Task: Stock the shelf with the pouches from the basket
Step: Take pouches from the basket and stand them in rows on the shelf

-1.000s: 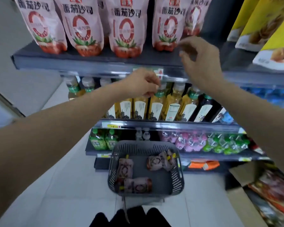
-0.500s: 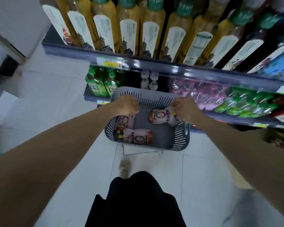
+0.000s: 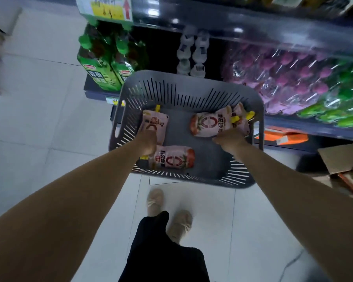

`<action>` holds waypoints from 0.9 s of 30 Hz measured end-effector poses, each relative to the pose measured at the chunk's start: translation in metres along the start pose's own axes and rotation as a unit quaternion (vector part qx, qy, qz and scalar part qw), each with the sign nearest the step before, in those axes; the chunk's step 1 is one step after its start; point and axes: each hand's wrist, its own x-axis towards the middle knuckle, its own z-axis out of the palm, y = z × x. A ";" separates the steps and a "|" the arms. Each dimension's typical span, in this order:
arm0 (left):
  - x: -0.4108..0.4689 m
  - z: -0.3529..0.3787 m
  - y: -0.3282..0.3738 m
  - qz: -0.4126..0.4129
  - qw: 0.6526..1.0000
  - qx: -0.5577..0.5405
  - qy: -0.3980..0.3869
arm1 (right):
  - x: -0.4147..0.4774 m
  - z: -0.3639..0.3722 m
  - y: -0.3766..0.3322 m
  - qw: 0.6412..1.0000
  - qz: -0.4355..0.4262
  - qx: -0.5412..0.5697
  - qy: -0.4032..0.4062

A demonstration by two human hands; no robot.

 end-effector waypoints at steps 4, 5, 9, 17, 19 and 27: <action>0.022 0.008 -0.002 -0.005 1.000 0.002 -0.011 | 0.033 0.018 0.011 0.984 0.078 0.159 -0.011; 0.026 0.008 -0.002 -0.002 1.000 0.006 -0.013 | 0.041 0.023 0.012 0.980 0.091 0.176 -0.013; 0.040 0.013 -0.006 0.007 0.999 0.013 -0.044 | 0.062 0.035 0.010 0.938 0.169 0.301 -0.028; 0.035 -0.014 -0.002 0.017 0.975 -0.222 -0.019 | 0.074 0.044 0.009 0.768 0.164 0.618 0.031; 0.030 -0.022 0.004 0.005 0.938 -0.347 -0.010 | 0.076 0.044 0.010 0.768 0.166 0.617 0.044; 0.024 -0.018 0.003 -0.019 0.904 -0.427 -0.015 | 0.058 0.040 0.001 0.800 0.174 0.568 0.079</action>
